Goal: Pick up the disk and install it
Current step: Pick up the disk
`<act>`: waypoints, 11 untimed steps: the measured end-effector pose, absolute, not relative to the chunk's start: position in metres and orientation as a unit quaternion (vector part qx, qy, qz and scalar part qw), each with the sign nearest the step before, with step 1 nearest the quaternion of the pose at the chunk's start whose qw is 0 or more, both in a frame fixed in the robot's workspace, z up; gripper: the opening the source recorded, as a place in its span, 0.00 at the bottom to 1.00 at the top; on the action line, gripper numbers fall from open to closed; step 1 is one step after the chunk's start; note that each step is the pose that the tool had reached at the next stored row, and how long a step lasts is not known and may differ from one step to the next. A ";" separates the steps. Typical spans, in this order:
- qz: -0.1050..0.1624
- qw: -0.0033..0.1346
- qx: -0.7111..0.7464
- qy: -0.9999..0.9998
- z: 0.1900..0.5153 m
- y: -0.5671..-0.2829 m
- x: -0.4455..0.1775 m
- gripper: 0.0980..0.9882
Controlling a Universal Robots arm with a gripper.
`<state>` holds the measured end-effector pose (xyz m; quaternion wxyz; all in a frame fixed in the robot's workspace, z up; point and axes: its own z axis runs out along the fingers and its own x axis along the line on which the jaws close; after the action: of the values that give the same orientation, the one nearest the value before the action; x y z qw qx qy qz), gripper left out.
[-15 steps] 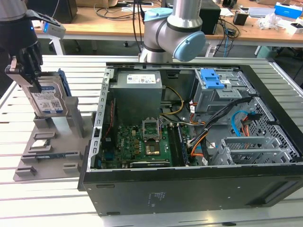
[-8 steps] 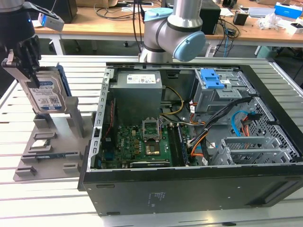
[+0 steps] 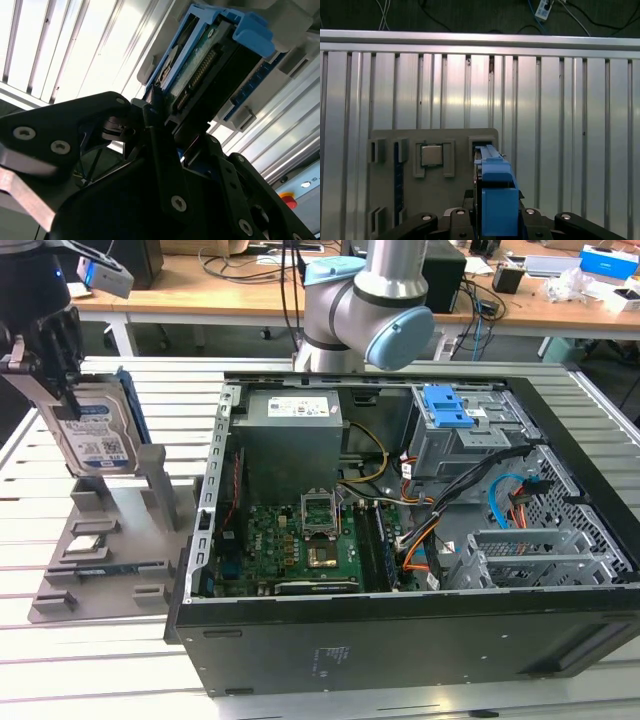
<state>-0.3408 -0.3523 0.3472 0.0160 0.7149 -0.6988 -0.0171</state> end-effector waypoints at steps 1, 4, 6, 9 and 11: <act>-0.017 0.016 0.715 -0.699 0.348 -0.352 -0.341 0.30; -0.017 0.016 0.715 -0.699 0.352 -0.352 -0.341 0.30; -0.017 0.016 0.715 -0.699 0.354 -0.352 -0.341 0.30; -0.017 0.016 0.715 -0.699 0.357 -0.352 -0.341 0.30; -0.017 0.016 0.715 -0.699 0.360 -0.352 -0.341 0.30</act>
<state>-0.3407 -0.3521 0.3598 0.0160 0.7149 -0.6988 -0.0171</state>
